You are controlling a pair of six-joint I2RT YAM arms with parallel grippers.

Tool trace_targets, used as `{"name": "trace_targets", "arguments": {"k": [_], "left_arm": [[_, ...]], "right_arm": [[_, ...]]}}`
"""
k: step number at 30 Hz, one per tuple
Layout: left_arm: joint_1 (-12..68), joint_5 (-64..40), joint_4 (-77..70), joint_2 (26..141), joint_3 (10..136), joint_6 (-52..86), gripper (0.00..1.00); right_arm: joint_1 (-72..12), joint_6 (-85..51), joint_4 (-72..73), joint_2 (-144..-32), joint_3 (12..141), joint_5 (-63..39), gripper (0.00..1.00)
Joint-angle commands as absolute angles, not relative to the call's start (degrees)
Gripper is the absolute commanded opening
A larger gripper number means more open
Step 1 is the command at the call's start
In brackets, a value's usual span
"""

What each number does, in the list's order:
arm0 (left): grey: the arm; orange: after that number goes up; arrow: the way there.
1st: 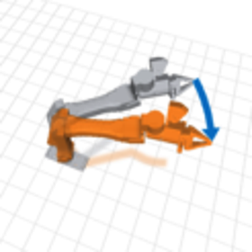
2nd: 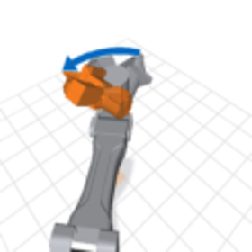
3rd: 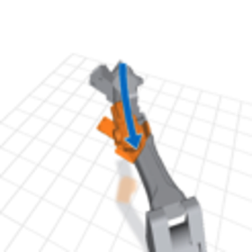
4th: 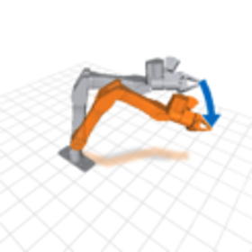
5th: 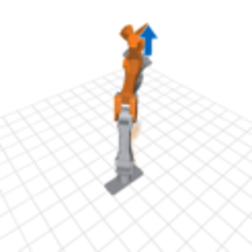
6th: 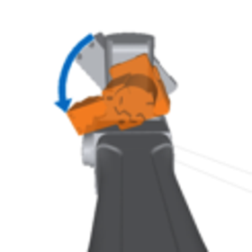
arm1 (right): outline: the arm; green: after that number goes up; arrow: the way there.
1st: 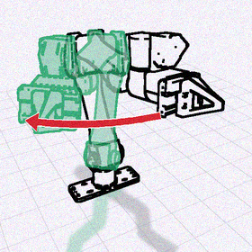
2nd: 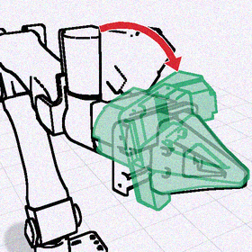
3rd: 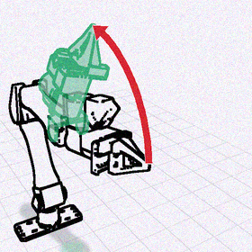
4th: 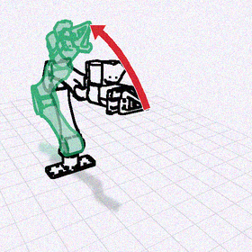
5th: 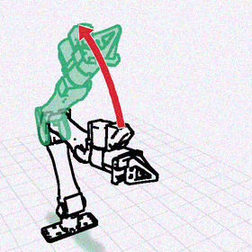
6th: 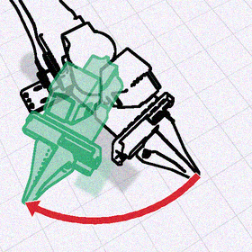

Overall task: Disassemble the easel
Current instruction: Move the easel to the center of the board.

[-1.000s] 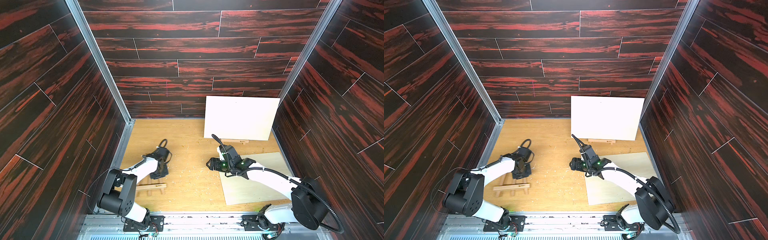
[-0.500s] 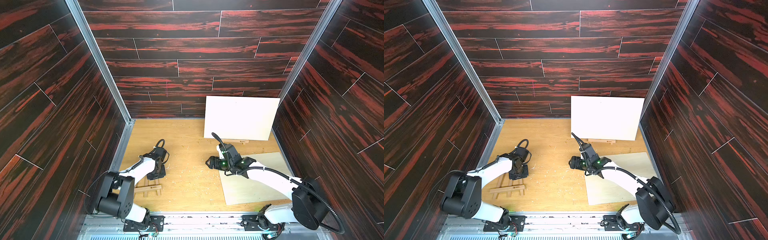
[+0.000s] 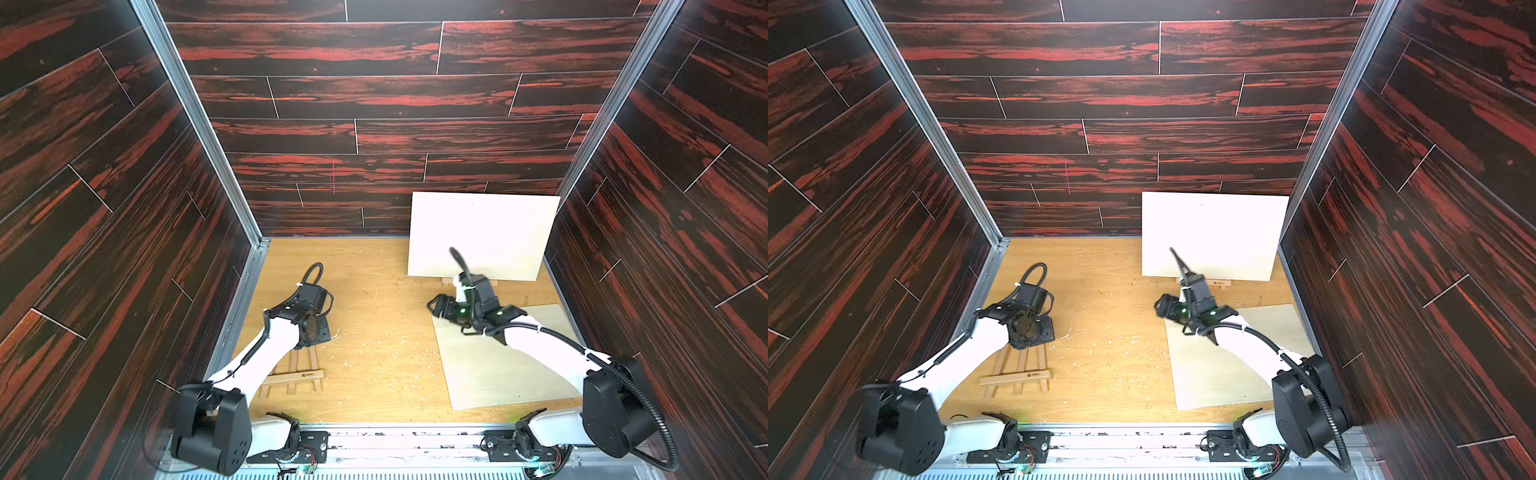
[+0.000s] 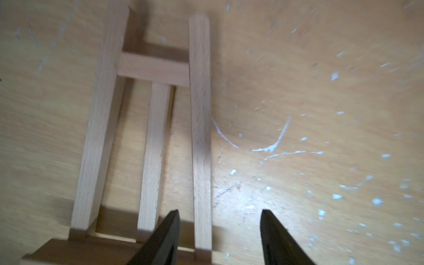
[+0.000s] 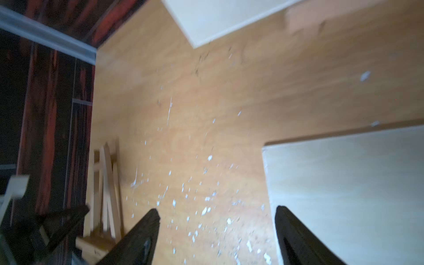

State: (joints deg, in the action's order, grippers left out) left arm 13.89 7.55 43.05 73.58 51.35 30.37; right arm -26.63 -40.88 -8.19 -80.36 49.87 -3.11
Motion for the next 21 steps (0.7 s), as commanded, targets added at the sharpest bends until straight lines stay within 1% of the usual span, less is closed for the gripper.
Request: {"name": "trace_targets", "arguments": {"k": [1,7,12,16,20,21], "left_arm": [[14.3,6.0,44.2,70.5,53.3,31.3,0.64],[16.6,4.6,40.9,68.4,54.5,33.3,0.68],[19.9,4.3,37.9,70.4,55.7,34.6,0.69],[21.9,3.7,35.4,73.3,56.5,35.4,0.69],[23.3,2.7,33.4,76.1,57.5,35.9,0.7],[23.5,2.3,31.0,76.5,57.7,35.9,0.71]], "right_arm": [[-22.6,-41.1,-4.2,-80.0,49.3,-3.1,0.82],[-13.7,-45.4,7.6,-81.5,44.6,-5.4,0.84],[-7.6,-49.5,17.7,-85.5,42.2,-8.0,0.82],[-4.3,-54.8,29.5,-89.2,39.1,-9.1,0.79],[-3.3,-58.6,37.7,-93.8,38.3,-9.2,0.76],[-3.3,-59.4,39.5,-94.8,38.1,-9.2,0.76]]}}
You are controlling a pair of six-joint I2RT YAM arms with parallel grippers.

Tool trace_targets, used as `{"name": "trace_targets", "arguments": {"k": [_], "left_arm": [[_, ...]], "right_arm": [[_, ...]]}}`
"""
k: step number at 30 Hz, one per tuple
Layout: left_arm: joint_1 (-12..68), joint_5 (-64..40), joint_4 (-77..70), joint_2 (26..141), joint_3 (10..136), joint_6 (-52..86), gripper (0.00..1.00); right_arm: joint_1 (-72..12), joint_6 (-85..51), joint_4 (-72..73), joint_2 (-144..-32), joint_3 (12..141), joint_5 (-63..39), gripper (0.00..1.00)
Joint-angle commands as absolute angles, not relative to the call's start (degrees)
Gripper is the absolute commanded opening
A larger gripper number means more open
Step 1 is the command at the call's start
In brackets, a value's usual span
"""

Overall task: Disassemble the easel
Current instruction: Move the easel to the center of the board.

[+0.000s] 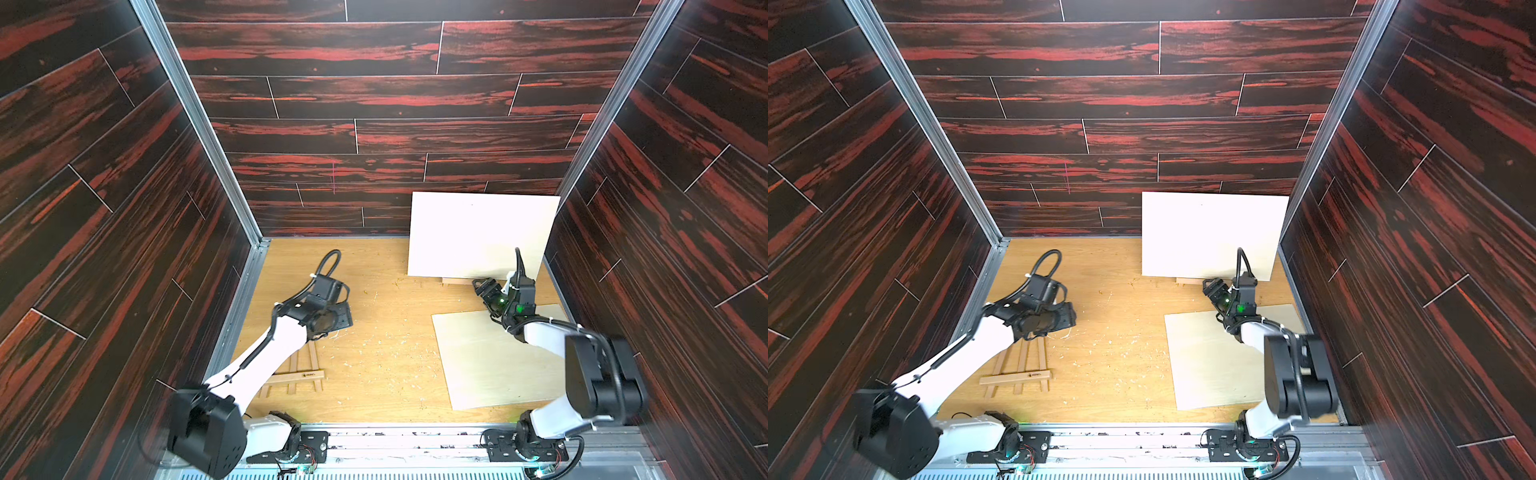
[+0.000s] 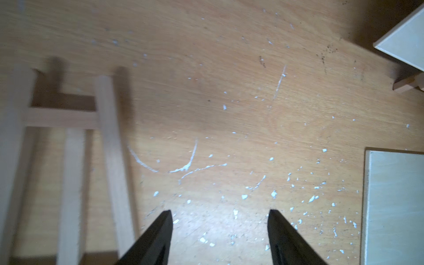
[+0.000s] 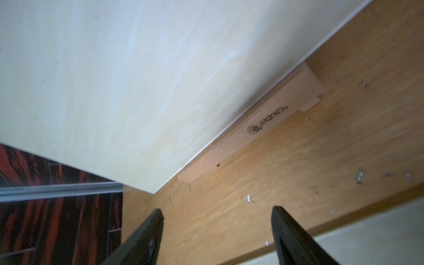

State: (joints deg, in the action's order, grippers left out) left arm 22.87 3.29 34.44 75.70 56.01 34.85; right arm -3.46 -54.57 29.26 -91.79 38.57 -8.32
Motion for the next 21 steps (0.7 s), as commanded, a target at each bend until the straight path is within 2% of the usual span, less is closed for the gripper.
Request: {"name": "trace_targets", "arguments": {"k": [1,8,21], "left_arm": [[23.7,1.9,30.3,77.0,57.8,35.9,0.71],[24.3,-0.4,26.1,79.6,58.2,35.9,0.8],[24.3,-1.2,24.3,82.4,58.4,35.9,0.81]], "right_arm": [[-3.2,-60.3,41.7,-96.1,38.0,-9.2,0.75],[-3.1,-64.9,51.8,-103.9,39.1,-9.3,0.7],[-3.1,-69.4,60.3,-112.0,42.0,-8.6,0.59]]}}
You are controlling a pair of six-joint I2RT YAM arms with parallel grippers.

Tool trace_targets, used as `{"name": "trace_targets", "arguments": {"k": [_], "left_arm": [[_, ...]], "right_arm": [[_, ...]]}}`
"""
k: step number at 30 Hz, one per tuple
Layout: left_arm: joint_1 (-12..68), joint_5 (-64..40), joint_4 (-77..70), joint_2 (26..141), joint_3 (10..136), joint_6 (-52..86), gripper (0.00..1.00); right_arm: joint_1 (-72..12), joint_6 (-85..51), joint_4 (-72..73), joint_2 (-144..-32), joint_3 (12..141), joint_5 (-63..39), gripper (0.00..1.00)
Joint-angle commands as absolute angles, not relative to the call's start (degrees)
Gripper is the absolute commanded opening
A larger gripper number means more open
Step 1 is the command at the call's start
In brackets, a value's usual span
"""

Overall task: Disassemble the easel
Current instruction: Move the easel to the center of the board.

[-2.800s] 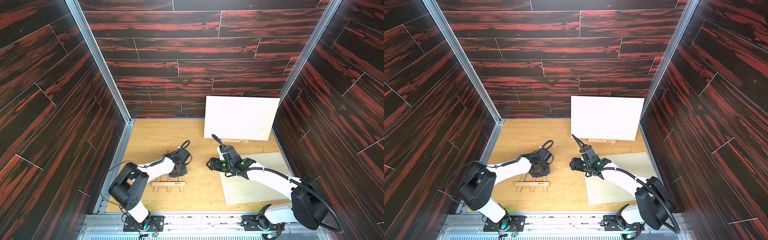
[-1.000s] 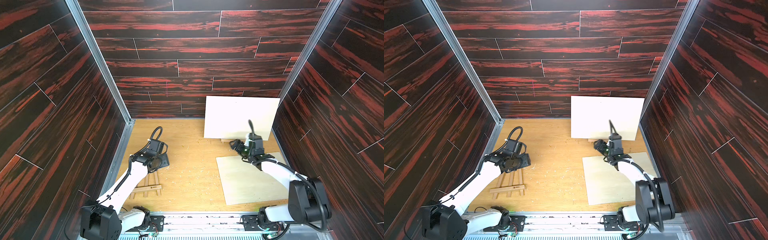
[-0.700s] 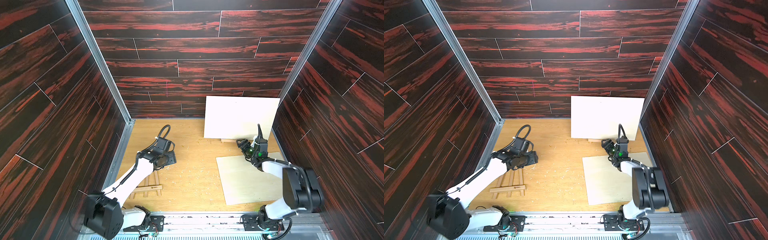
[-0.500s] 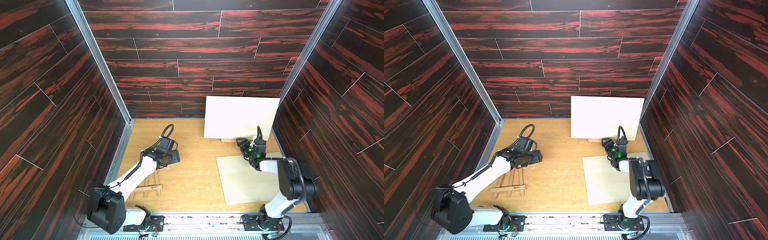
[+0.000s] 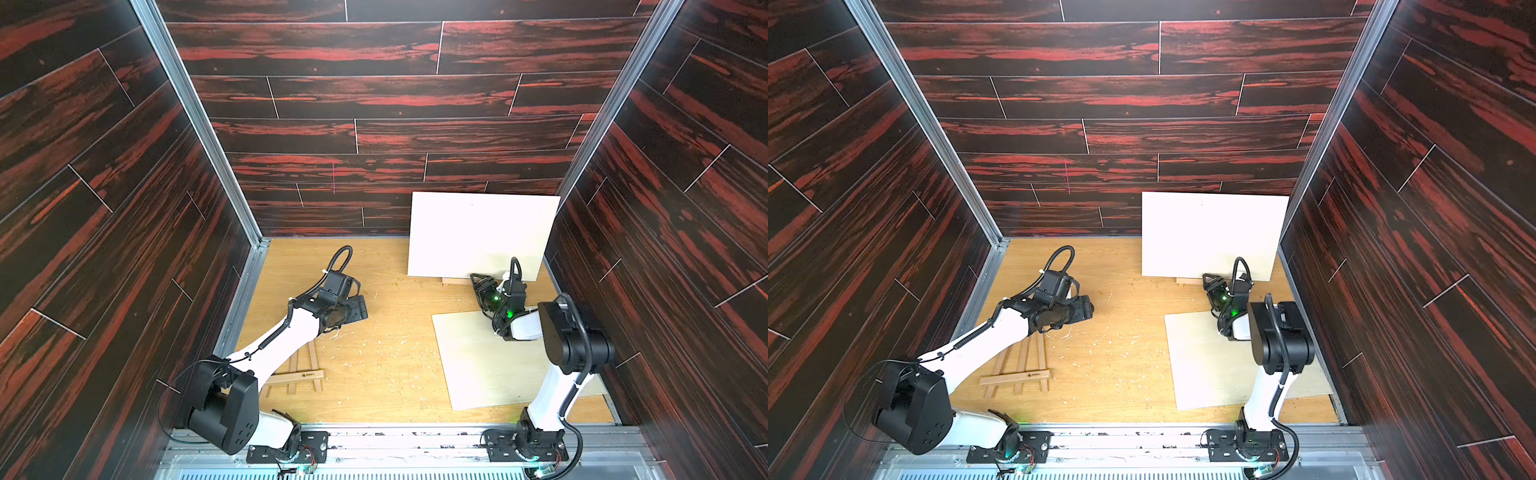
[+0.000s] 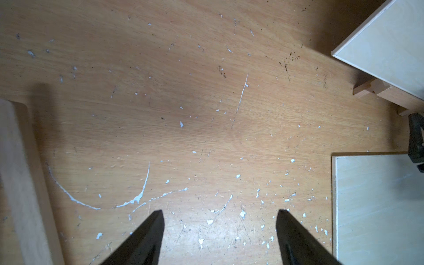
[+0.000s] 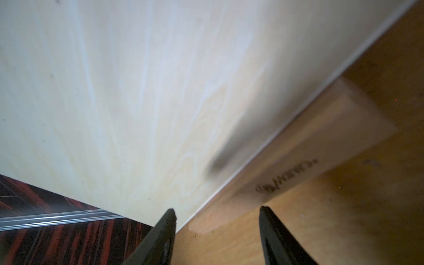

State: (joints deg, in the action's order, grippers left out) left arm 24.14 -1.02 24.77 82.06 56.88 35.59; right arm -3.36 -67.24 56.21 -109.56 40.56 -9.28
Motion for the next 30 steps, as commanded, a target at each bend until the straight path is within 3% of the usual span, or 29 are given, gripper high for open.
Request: {"name": "trace_targets", "arguments": {"k": [1,30], "left_arm": [[24.3,-1.1,24.2,82.5,58.5,35.8,0.81],[24.8,-0.3,23.6,84.4,59.6,37.4,0.81]], "right_arm": [[-3.2,-69.8,60.5,-112.5,42.3,-8.6,0.58],[-3.7,-79.7,68.7,-121.2,44.6,-6.9,0.45]]}}
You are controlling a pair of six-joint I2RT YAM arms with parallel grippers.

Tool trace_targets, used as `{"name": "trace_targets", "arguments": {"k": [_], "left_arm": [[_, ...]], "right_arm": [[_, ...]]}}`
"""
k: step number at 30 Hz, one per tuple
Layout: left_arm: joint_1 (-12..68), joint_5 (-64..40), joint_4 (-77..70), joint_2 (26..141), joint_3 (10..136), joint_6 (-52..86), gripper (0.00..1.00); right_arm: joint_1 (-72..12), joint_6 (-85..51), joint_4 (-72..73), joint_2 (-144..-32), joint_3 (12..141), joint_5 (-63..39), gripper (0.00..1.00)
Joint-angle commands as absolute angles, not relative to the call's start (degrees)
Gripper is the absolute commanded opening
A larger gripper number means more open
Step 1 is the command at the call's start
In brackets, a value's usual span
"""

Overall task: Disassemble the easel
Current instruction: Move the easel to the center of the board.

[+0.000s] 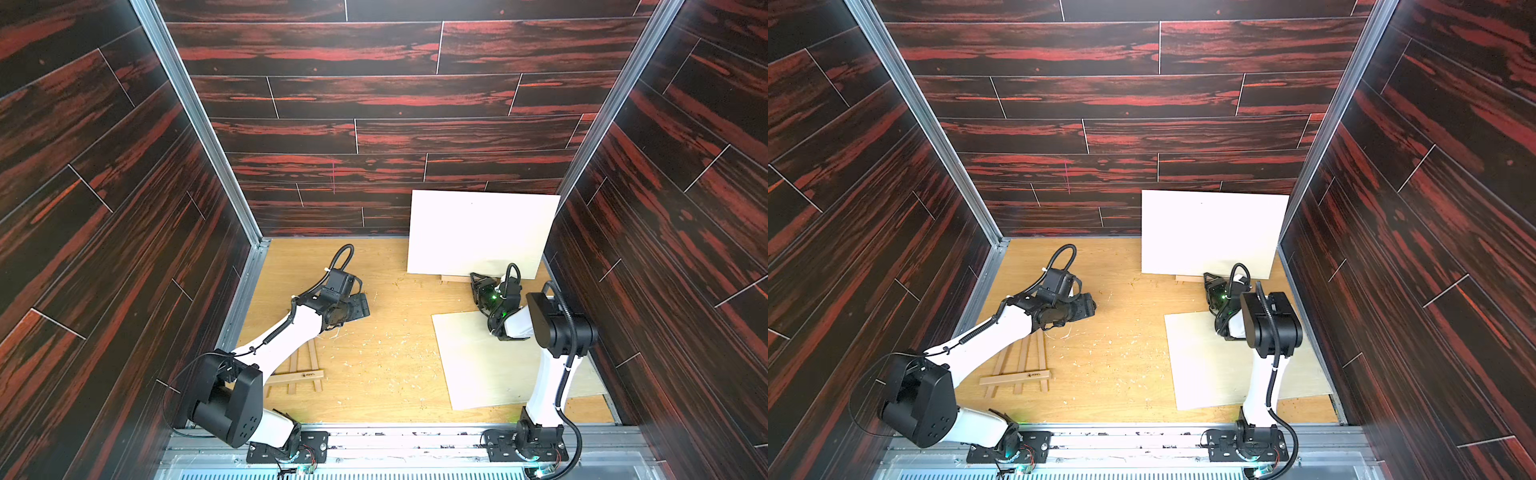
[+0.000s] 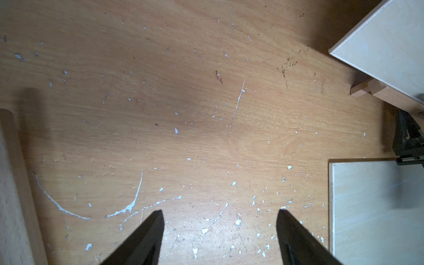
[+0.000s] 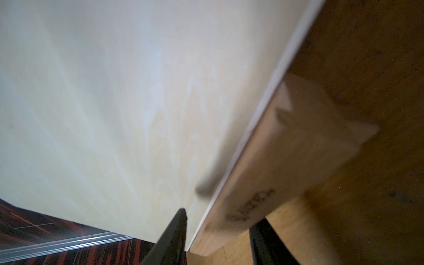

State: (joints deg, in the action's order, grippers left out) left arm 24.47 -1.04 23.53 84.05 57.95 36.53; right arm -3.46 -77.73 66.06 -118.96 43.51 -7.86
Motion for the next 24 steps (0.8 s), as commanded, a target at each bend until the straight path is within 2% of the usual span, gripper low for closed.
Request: {"name": "trace_targets", "arguments": {"k": [1,11,17,24], "left_arm": [[24.8,-0.2,23.5,84.5,59.7,37.4,0.81],[25.3,0.6,23.5,84.5,59.6,38.1,0.81],[25.5,0.9,23.7,84.1,59.0,38.2,0.81],[25.5,1.3,24.2,83.0,58.6,38.1,0.81]], "right_arm": [[-3.7,-79.9,68.5,-121.4,44.8,-6.8,0.43],[-3.8,-81.5,68.3,-122.3,45.2,-7.2,0.23],[-4.0,-82.2,68.7,-122.9,45.0,-7.4,0.17],[-4.8,-83.1,70.7,-122.9,43.9,-8.2,0.14]]}}
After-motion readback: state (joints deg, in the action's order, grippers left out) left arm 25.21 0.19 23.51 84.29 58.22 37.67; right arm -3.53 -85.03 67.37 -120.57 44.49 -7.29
